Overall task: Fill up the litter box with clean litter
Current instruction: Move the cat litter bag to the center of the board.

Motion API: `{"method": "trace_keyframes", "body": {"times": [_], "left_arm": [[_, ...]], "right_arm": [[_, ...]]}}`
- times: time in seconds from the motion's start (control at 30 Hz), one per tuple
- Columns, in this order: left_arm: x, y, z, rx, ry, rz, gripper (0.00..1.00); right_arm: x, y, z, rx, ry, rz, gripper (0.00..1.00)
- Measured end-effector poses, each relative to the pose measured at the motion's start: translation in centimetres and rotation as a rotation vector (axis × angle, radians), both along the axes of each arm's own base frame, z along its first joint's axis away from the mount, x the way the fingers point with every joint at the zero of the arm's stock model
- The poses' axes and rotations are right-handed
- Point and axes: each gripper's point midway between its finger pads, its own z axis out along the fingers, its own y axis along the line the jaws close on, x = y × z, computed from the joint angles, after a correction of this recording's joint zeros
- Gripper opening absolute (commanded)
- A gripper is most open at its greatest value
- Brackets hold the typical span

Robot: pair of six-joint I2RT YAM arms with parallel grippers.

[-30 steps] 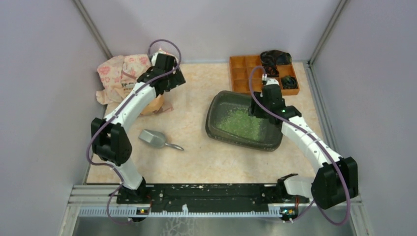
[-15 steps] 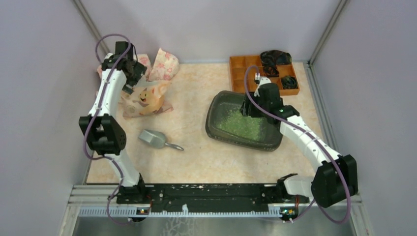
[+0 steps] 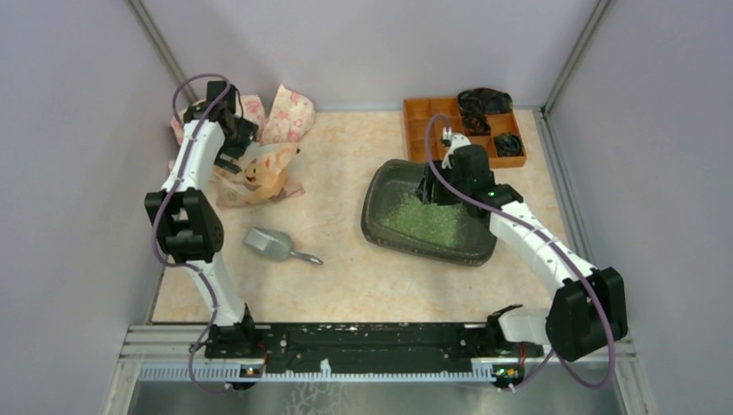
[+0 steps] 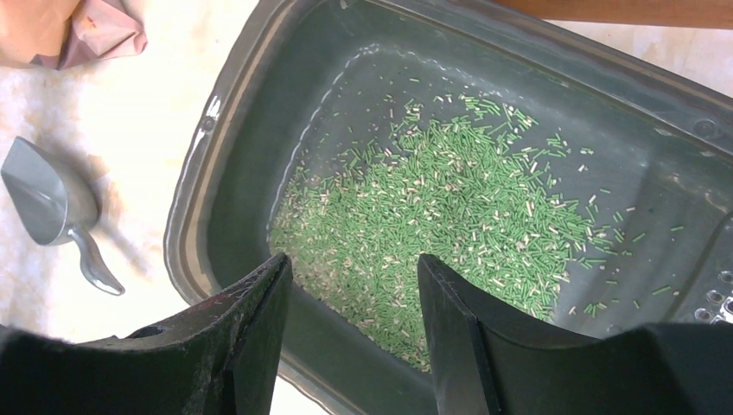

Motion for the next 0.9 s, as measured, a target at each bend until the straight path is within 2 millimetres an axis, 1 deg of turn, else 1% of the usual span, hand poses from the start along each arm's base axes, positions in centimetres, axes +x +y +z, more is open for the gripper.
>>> {"method": "trace_keyframes", "body": {"times": [0.13,0.27,0.47,0.57,0.63,0.73,0.77,0.8,0.9], "left_arm": [[0.1,0.3,-0.4,-0.004,0.006,0.011,0.99],[0.3,0.7,0.0,-0.004,-0.009,0.012,0.99],[0.8,0.8,1.7,-0.013,-0.085,0.005,0.99],[0.9,0.7,2.8,-0.019,-0.123,0.004,0.99],[0.9,0.7,3.0,-0.024,-0.133,0.010,0.99],[0.7,0.8,2.7,-0.045,-0.121,0.023,0.99],[0.7,1.1,1.8,-0.069,-0.081,0.034,0.99],[0.7,1.1,1.7,-0.070,-0.078,0.034,0.99],[0.7,1.4,0.4,-0.085,-0.031,0.041,0.99]], "right_arm": [[-0.1,0.5,0.2,0.008,-0.006,0.016,0.56],[-0.3,0.9,0.1,0.013,-0.004,0.033,0.56],[-0.4,1.6,0.3,0.025,-0.012,0.055,0.57],[-0.5,2.1,0.1,0.024,-0.007,0.070,0.57],[-0.7,2.4,-0.2,0.023,-0.001,0.079,0.57],[-0.8,2.7,-0.3,0.024,0.004,0.090,0.57],[-0.9,2.9,-0.2,0.026,-0.003,0.101,0.57],[-0.9,3.0,-0.2,0.026,-0.003,0.101,0.57],[-0.9,3.2,-0.1,0.024,-0.009,0.112,0.57]]}}
